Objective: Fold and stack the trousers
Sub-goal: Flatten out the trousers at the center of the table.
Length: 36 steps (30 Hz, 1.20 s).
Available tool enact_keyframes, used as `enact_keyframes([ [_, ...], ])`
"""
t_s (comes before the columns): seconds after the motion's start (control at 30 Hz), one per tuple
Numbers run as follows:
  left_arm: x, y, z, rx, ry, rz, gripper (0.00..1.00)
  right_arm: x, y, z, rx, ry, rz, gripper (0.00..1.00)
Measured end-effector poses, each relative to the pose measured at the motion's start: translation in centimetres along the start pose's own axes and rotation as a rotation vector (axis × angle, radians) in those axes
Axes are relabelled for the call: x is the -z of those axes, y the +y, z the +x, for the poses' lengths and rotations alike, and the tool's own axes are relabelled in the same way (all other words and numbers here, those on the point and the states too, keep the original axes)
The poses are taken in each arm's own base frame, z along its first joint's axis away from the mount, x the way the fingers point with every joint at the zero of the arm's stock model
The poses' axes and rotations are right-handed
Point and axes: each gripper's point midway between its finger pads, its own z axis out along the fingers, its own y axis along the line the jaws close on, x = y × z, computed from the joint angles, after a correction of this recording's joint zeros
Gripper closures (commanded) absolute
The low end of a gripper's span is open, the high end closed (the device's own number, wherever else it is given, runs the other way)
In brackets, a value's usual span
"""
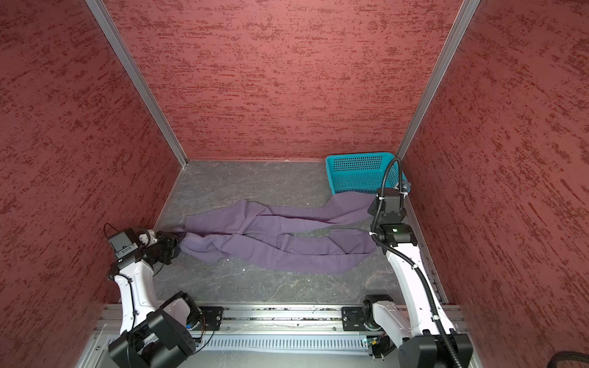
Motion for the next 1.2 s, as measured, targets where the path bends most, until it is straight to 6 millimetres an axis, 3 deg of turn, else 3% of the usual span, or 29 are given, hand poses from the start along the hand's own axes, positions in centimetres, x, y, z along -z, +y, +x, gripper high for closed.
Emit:
enact_keyframes([
  [0.03,0.0,0.1,0.1,-0.001,0.000,-0.007,0.00,-0.4,-1.4,0.7,-0.022,0.016,0.035,1.00],
  [0.17,0.2,0.7,0.5,0.024,0.012,-0.031,0.01,-1.0,-5.8,1.7,-0.146,0.029,0.121,1.00],
  [0.33,1.6,-0.5,-0.6,0.017,-0.034,-0.037,0.01,-0.7,-8.9,0.0,-0.280,-0.030,0.168,1.00],
  [0.47,2.9,-1.7,-2.2,0.010,-0.104,-0.013,0.01,-1.1,-10.9,-0.3,-0.402,-0.050,0.183,1.00],
  [0.6,2.8,-1.6,-3.1,0.035,-0.140,-0.018,0.01,-2.5,-12.1,2.0,-0.513,-0.014,0.168,1.00],
  [0.7,2.2,-1.4,-4.0,0.050,-0.154,-0.033,0.01,-3.8,-11.9,4.3,-0.554,0.058,0.145,1.00],
  [0.87,-0.7,-0.8,-4.6,0.048,-0.112,-0.086,0.02,-4.4,-10.9,4.3,-0.569,0.075,0.085,1.00],
  [0.9,-1.4,-0.8,-4.5,0.043,-0.097,-0.099,0.10,-4.3,-10.7,4.0,-0.569,0.066,0.076,1.00],
  [1.0,-3.6,-0.9,-4.0,0.019,-0.057,-0.129,0.68,-4.0,-10.5,3.3,-0.569,0.040,0.057,1.00],
  [1.03,-4.3,-1.0,-3.7,0.008,-0.044,-0.133,0.82,-4.0,-10.5,3.1,-0.570,0.033,0.052,1.00],
  [1.1,-5.6,-1.4,-3.4,-0.015,-0.023,-0.142,0.97,-4.0,-10.3,2.9,-0.570,0.026,0.038,1.00],
  [1.2,-7.7,-2.8,-3.6,-0.047,0.001,-0.151,1.00,-4.1,-10.0,2.7,-0.574,0.024,0.018,1.00],
])
